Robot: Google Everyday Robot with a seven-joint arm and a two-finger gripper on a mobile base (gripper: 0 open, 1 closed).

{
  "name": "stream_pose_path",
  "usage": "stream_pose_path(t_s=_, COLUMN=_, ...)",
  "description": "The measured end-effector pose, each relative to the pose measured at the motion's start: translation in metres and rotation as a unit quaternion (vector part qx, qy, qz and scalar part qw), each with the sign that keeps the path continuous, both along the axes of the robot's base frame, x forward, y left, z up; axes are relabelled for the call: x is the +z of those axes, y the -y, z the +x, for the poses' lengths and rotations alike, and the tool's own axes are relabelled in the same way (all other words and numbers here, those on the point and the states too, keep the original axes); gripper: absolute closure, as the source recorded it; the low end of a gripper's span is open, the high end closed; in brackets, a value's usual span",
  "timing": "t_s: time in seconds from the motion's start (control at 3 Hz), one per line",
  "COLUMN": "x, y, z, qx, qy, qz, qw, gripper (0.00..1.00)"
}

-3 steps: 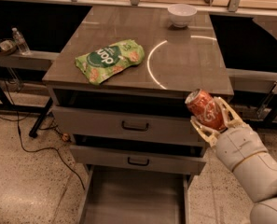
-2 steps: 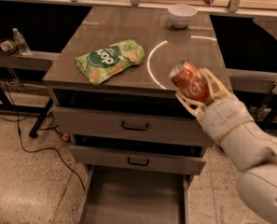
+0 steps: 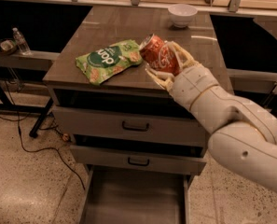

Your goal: Pick coke can from bottom drawer and place on counter

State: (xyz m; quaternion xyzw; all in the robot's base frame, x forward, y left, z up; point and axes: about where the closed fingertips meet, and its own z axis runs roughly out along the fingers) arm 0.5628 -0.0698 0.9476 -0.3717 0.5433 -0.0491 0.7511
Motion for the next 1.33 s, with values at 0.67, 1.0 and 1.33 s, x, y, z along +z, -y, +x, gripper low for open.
stream_pose_path(t_s=0.67, x=0.009, y=-0.009, z=0.009, qx=0.008, qy=0.0, qz=0.015, qw=0.9999, gripper=1.0)
stream_pose_path(t_s=1.0, x=0.017, y=-0.018, z=0.06, qx=0.019, qy=0.022, qz=0.067, qw=0.9973, gripper=1.0)
stream_pose_path(t_s=1.33, x=0.027, y=-0.027, z=0.095, qx=0.026, qy=0.033, qz=0.102, qw=0.9939, gripper=1.0)
